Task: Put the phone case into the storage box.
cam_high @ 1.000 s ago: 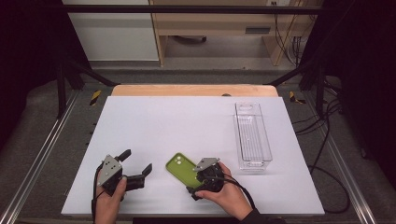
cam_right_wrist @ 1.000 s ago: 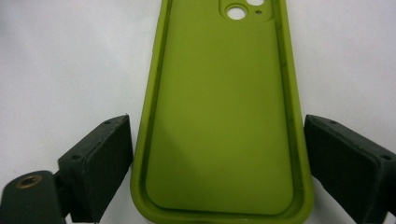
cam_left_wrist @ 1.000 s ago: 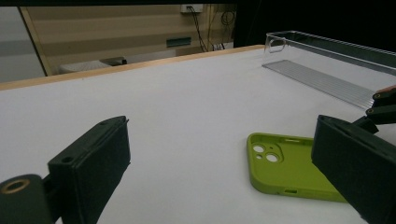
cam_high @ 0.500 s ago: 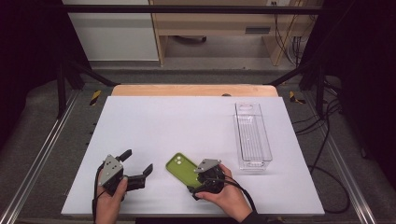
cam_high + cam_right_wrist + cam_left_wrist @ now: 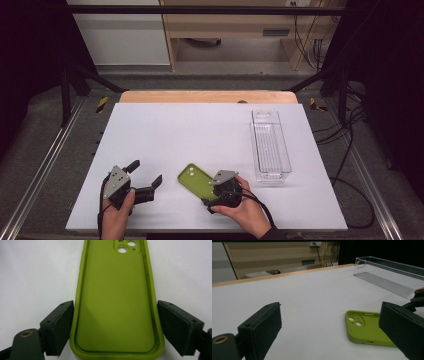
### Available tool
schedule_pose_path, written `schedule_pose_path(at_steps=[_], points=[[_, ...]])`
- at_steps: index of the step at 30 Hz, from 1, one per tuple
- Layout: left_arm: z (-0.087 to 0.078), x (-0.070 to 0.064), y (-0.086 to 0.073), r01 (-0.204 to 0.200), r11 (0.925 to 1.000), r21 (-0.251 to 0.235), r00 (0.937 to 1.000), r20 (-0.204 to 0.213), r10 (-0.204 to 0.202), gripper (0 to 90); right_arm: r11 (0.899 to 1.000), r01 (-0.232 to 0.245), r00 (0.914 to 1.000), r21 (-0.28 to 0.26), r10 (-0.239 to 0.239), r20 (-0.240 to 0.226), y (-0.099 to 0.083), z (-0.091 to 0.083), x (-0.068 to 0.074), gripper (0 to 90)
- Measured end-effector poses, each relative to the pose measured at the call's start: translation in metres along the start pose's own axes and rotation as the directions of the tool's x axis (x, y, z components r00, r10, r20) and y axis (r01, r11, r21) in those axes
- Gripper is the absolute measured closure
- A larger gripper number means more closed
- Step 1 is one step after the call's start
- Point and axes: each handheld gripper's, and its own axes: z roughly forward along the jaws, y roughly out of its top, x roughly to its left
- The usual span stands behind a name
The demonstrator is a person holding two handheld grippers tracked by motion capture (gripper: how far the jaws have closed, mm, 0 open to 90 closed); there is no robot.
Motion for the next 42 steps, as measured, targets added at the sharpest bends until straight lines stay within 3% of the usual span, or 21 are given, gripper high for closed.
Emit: schedule_pose_path(at_steps=[10, 13, 16, 22, 29, 36, 42], points=[[-0.001, 0.002, 0.0, 0.021, 0.9997, 0.007, 0.9998, 0.002, -0.021, 3.6, 0.993, 0.039, 0.9989, -0.112, -0.036, 0.03, -0.005, -0.011, -0.01, 17.3], [-0.001, -0.001, 0.0, 0.033, 0.9994, 0.009, 0.9993, 0.016, -0.033, 2.3, 0.985, 0.034, 0.9984, -0.17, -0.025, 0.05, -0.006, -0.016, -0.014, 17.3], [-0.001, -0.005, 0.002, 0.032, 0.9995, 0.006, 0.9987, 0.039, -0.032, 1.6, 0.975, 0.059, 0.9955, -0.214, -0.042, 0.086, -0.003, -0.023, -0.014, 17.3], [0.005, -0.015, 0.006, 0.016, 0.9998, 0.007, 0.9968, 0.079, -0.016, 1.5, 0.946, 0.07, 0.9916, -0.316, -0.031, 0.126, -0.002, -0.033, -0.019, 17.2], [0.012, -0.027, 0.018, 0.006, 1.0, -0.002, 0.9943, 0.107, -0.006, 1.4, 0.933, 0.063, 0.99, -0.353, -0.014, 0.14, -0.004, -0.041, -0.024, 17.2], [0.023, -0.027, 0.042, -0.024, 0.9992, 0.031, 0.9938, 0.109, 0.02, 1.5, 0.925, 0.066, 0.9893, -0.375, -0.011, 0.146, -0.004, -0.044, -0.025, 17.2], [0.029, -0.031, 0.054, -0.045, 0.9968, 0.067, 0.9928, 0.114, 0.037, 1.5, 0.921, 0.08, 0.9863, -0.382, -0.018, 0.164, -0.004, -0.045, -0.024, 17.2]])
